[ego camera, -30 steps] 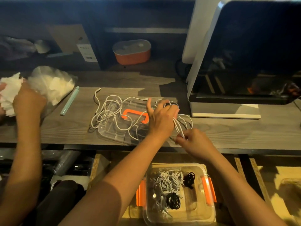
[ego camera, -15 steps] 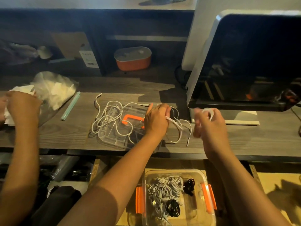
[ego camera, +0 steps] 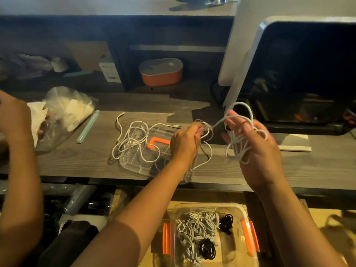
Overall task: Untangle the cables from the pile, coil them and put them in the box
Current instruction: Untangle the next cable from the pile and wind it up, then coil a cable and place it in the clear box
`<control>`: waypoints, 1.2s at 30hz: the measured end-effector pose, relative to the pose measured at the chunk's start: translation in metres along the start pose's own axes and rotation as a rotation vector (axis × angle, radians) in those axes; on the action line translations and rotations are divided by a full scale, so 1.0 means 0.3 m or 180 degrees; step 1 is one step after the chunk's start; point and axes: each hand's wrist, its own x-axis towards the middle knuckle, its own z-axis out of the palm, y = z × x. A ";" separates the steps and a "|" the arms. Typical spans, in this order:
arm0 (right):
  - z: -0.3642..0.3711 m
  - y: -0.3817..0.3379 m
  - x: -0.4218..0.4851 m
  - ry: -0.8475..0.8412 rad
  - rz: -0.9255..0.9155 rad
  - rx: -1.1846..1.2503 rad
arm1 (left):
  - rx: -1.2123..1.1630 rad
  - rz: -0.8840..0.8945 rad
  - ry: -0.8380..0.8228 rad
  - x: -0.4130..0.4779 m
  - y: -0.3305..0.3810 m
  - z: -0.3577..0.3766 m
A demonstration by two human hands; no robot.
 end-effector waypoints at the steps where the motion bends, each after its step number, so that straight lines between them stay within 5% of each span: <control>1: 0.005 -0.011 0.000 -0.0015 0.0022 0.0214 | -0.0032 -0.0166 -0.0204 -0.010 -0.016 0.009; 6: -0.012 0.013 0.010 0.0099 0.0331 0.0530 | 0.0065 -0.0263 -0.0102 -0.018 -0.006 0.007; 10: -0.078 0.079 0.027 -0.0507 0.0115 -0.2464 | 0.0206 0.0189 0.0177 0.020 0.019 -0.019; 12: -0.084 0.104 0.021 -0.0917 0.0214 -0.3258 | 0.0226 0.0575 0.0377 0.032 0.061 -0.026; 14: -0.078 0.106 0.004 -0.0845 0.0194 -0.2986 | 0.0177 0.0777 0.0468 0.044 0.090 -0.035; 18: -0.064 0.063 -0.017 -0.0021 0.0215 -0.1203 | 0.0283 0.0706 0.0475 0.049 0.057 -0.037; 21: -0.089 0.055 0.009 0.0430 -0.0003 -0.0938 | 0.0694 0.0564 -0.0048 0.045 0.023 -0.036; 25: -0.213 0.098 0.061 0.0947 0.0152 -0.2340 | 0.0995 0.0248 -0.0576 0.033 -0.018 -0.059; 28: -0.278 0.128 0.091 0.0459 0.0916 -0.4099 | 0.0995 0.0529 -0.0579 0.013 0.018 -0.049; 30: -0.240 0.140 0.096 0.0194 0.0515 -0.4932 | 0.0994 0.0787 -0.0506 -0.001 0.060 -0.033; 33: -0.146 0.173 0.091 -0.0103 -0.0295 -0.5130 | 0.0737 0.1128 -0.0408 -0.009 0.122 -0.022; 36: -0.139 0.201 0.084 0.0087 -0.0258 -0.4284 | 0.0675 0.1306 -0.0305 -0.009 0.135 -0.025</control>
